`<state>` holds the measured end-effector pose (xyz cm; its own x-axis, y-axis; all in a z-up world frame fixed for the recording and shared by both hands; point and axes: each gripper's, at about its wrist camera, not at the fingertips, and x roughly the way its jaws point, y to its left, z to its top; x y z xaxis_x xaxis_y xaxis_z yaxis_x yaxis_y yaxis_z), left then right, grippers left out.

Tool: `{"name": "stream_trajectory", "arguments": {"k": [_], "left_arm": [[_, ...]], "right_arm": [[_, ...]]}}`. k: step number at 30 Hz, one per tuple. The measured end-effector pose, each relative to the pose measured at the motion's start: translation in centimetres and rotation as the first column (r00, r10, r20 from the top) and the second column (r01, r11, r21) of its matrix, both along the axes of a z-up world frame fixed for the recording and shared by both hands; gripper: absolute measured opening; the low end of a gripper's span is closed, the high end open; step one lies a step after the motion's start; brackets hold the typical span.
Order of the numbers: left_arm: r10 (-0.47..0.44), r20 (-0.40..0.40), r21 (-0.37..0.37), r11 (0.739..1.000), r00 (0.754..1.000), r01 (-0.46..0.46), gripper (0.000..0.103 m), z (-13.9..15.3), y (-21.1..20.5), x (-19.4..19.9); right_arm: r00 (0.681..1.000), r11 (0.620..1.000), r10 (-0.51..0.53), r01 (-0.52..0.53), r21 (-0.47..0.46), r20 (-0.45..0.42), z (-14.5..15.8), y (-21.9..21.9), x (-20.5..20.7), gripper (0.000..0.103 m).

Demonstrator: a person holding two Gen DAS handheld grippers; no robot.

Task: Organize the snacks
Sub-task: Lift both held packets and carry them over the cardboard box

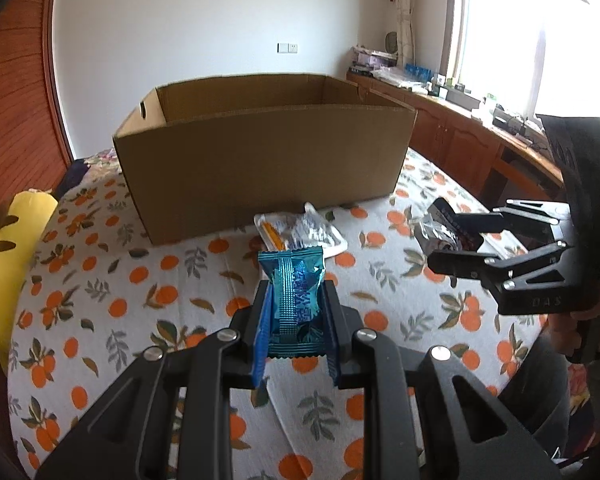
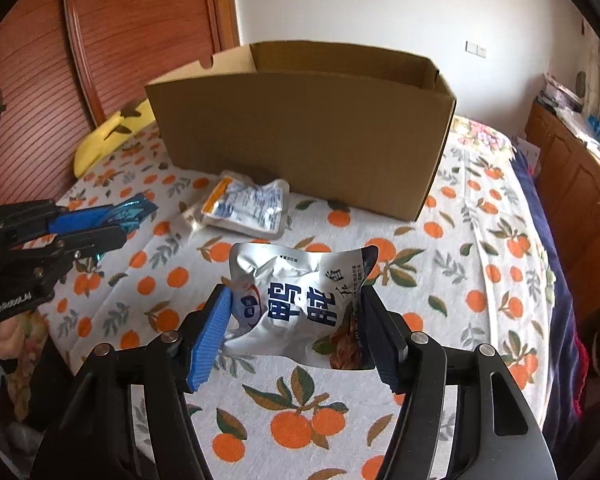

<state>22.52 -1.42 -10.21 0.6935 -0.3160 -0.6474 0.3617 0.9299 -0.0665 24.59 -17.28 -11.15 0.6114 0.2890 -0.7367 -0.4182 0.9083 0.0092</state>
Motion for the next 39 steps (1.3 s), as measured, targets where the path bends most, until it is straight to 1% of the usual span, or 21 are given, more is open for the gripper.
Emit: {"name": "stream_trajectory", "arguments": {"k": [10, 20, 24, 32, 35, 39], "left_arm": [[-0.007, 0.055, -0.009, 1.0, 0.998, 0.007, 0.021, 2.2, 0.0, 1.7], [-0.018, 0.083, -0.01, 1.0, 0.996, 0.019, 0.021, 3.2, -0.1, 4.0], [-0.03, 0.108, -0.01, 0.999, 0.994, 0.031, 0.021, 4.4, -0.2, 5.4], [-0.032, 0.175, -0.01, 0.999, 0.984, 0.035, 0.021, 7.6, 0.2, 8.9], [-0.032, 0.192, -0.001, 0.999, 0.981, 0.033, 0.021, 8.1, 0.2, 10.5], [-0.021, 0.183, 0.0, 1.0, 0.983, 0.022, 0.022, 7.6, 0.5, 12.8]], "right_arm": [[0.999, 1.0, 0.007, -0.007, 0.003, 0.051, 2.5, -0.1, 0.5, 0.066], [0.996, 1.0, 0.03, -0.03, 0.004, 0.081, 3.8, 0.4, 1.7, 0.066], [0.993, 0.999, 0.042, -0.042, -0.004, 0.112, 5.4, 0.6, 2.5, 0.066], [0.979, 0.998, 0.067, -0.066, -0.012, 0.195, 9.6, 1.3, 5.5, 0.066], [0.974, 0.998, 0.07, -0.069, -0.015, 0.217, 10.3, 1.6, 7.1, 0.066], [0.971, 0.997, 0.081, -0.08, -0.011, 0.225, 10.4, 2.3, 9.7, 0.066]]}}
